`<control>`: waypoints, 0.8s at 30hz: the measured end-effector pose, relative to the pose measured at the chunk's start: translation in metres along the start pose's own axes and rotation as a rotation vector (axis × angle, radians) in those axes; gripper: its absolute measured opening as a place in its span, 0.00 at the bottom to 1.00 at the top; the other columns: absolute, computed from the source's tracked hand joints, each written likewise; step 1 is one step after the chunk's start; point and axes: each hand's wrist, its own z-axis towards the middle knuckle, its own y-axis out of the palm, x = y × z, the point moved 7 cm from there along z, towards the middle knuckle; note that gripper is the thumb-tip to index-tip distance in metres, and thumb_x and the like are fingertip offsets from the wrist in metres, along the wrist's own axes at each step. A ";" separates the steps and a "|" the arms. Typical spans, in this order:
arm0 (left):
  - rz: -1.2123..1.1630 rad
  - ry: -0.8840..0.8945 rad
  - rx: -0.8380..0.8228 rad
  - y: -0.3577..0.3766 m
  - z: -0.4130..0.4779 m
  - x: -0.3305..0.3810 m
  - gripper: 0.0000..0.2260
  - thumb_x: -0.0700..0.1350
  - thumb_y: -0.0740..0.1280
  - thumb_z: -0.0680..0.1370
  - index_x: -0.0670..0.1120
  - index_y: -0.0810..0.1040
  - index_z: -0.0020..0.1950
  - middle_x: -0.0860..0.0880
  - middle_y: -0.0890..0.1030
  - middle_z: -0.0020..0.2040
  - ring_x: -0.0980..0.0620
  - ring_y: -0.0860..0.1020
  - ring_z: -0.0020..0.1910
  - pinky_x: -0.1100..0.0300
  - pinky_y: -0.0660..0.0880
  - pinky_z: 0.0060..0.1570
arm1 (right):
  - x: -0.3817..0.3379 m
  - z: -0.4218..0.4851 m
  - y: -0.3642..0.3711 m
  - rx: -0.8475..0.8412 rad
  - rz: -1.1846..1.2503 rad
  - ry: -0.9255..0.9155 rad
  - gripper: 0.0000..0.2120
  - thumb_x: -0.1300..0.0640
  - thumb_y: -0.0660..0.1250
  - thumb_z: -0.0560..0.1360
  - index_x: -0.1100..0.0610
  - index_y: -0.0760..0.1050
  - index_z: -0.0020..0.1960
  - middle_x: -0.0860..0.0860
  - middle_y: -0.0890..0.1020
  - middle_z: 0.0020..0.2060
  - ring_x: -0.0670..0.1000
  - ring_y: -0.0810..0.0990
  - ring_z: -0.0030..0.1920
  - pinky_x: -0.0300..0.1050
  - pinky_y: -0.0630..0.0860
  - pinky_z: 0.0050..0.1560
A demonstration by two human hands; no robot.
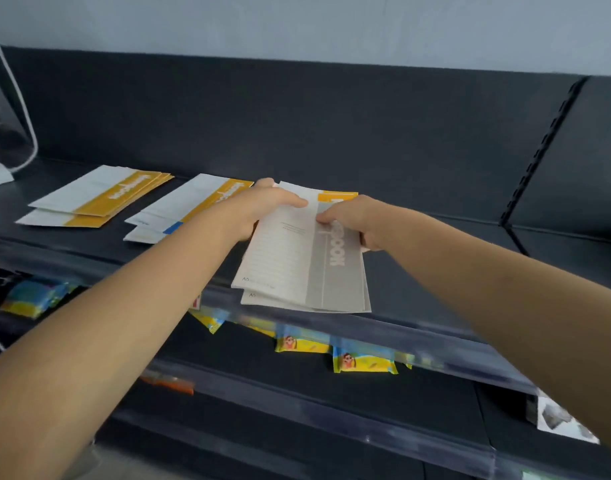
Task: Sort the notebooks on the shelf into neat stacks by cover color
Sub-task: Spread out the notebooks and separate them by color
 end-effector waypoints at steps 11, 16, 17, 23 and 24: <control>0.234 0.013 -0.077 -0.034 0.068 0.006 0.41 0.51 0.77 0.63 0.45 0.66 0.73 0.47 0.80 0.59 0.47 0.83 0.51 0.50 0.81 0.51 | -0.045 0.055 0.028 -0.011 -0.279 0.076 0.09 0.57 0.67 0.77 0.58 0.69 0.53 0.53 0.74 0.40 0.53 0.77 0.42 0.50 0.77 0.49; 0.325 -0.071 -0.212 -0.041 0.092 -0.004 0.20 0.45 0.74 0.74 0.42 0.73 0.63 0.45 0.82 0.54 0.47 0.83 0.49 0.52 0.80 0.46 | -0.048 0.084 0.044 0.017 -0.322 0.111 0.13 0.56 0.69 0.75 0.58 0.71 0.57 0.55 0.78 0.47 0.55 0.80 0.45 0.51 0.78 0.48; 0.343 -0.084 -0.237 -0.044 0.095 -0.007 0.20 0.44 0.74 0.75 0.42 0.73 0.64 0.44 0.82 0.55 0.47 0.82 0.49 0.51 0.81 0.45 | -0.047 0.090 0.048 0.036 -0.335 0.115 0.15 0.56 0.70 0.74 0.59 0.72 0.58 0.56 0.79 0.50 0.56 0.81 0.48 0.52 0.79 0.50; 0.435 -0.047 -0.336 -0.065 0.111 -0.009 0.34 0.47 0.74 0.74 0.41 0.63 0.74 0.42 0.70 0.71 0.42 0.77 0.61 0.55 0.80 0.46 | -0.046 0.109 0.067 0.201 -0.541 0.157 0.24 0.47 0.70 0.72 0.61 0.73 0.62 0.57 0.78 0.58 0.57 0.79 0.56 0.52 0.76 0.59; 0.454 -0.023 -0.348 -0.068 0.112 -0.008 0.34 0.48 0.74 0.74 0.42 0.62 0.75 0.42 0.68 0.73 0.41 0.76 0.63 0.56 0.79 0.47 | -0.046 0.109 0.068 0.221 -0.545 0.176 0.23 0.48 0.69 0.73 0.61 0.73 0.61 0.57 0.78 0.57 0.57 0.80 0.55 0.52 0.77 0.59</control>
